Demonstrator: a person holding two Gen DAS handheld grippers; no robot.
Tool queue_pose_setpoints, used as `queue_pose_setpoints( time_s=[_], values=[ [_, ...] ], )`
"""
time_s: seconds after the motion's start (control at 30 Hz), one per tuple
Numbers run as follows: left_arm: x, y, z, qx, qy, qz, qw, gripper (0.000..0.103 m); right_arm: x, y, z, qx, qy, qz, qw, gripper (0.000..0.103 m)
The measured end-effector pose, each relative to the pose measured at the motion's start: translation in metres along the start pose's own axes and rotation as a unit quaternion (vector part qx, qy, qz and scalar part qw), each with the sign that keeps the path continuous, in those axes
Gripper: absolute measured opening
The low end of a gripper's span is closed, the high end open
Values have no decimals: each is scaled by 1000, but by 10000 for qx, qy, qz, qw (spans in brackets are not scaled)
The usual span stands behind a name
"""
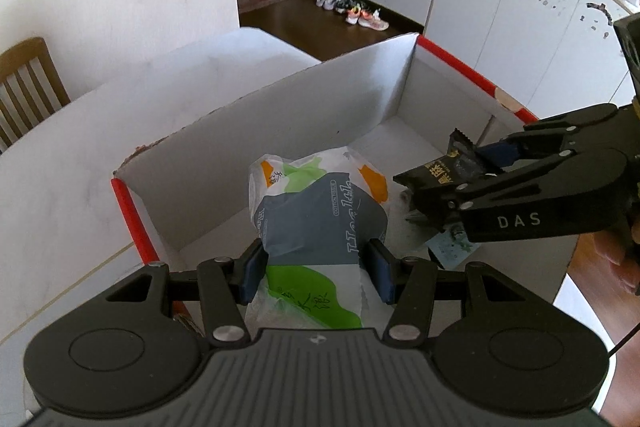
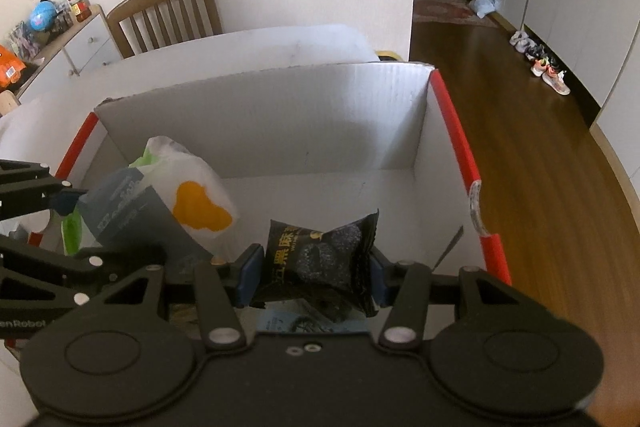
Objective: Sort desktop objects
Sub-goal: 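Carry the white-green bag and black snack packet with both grippers into the shoebox, then lower both items into the shoebox and open both grippers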
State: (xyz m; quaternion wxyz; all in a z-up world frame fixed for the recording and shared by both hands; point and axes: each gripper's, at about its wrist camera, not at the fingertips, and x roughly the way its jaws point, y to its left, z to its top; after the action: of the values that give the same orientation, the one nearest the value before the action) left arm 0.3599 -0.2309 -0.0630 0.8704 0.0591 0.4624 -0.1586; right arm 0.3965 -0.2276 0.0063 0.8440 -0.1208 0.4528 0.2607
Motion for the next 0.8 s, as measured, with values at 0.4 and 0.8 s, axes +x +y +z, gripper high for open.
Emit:
queue_pose_setpoints(
  time_s=[0.4,0.8],
  values=[
    [13,1,10,271,223,45,9994,53,12,0,3,-7,241,-49,9997,52],
    [26,-1,12,378,421,-50,9984,53,16,-1,-1,-100,326,-97,9994,53]
  ],
)
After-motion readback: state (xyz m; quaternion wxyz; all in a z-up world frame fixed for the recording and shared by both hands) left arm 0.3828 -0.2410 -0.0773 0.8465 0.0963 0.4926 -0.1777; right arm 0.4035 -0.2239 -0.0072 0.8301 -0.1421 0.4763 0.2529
